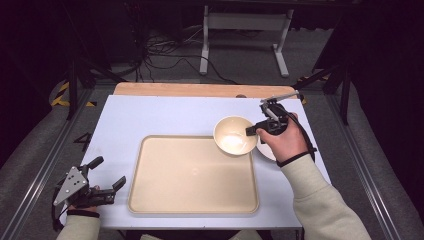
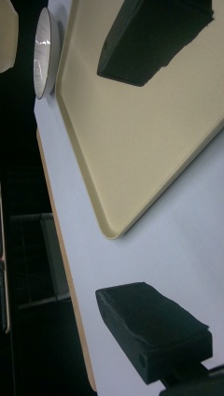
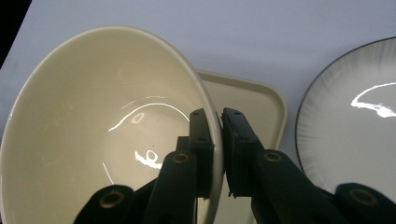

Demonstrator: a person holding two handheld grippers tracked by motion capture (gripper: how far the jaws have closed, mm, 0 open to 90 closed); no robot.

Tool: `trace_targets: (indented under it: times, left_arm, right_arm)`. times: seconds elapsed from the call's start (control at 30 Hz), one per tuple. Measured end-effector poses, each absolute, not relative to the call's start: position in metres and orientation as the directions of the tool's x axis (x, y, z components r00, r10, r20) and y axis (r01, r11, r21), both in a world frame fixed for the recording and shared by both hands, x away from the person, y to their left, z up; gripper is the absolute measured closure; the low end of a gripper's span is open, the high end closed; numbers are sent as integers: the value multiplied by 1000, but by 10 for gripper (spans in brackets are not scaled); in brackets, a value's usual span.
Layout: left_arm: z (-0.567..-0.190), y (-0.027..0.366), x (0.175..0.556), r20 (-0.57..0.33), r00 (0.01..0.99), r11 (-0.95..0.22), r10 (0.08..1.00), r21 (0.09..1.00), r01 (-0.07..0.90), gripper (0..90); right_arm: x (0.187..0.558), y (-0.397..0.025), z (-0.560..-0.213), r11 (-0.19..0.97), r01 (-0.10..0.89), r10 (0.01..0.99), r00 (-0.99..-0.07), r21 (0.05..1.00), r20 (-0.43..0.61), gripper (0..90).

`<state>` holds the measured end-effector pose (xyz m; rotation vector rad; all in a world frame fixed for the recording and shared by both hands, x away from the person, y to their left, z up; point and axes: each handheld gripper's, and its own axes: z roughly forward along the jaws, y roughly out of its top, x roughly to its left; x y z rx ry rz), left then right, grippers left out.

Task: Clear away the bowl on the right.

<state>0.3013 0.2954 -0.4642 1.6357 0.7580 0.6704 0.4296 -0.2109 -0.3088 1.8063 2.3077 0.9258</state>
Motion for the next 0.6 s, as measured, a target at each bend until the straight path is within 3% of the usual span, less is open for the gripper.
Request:
trace_targets:
  times: [0.6]
  left_arm:
    - [-464,295,301,29,628,-135,778,983,122,2]
  right_arm:
    - [428,-159,-311,216,845,853,-407,489,327,827]
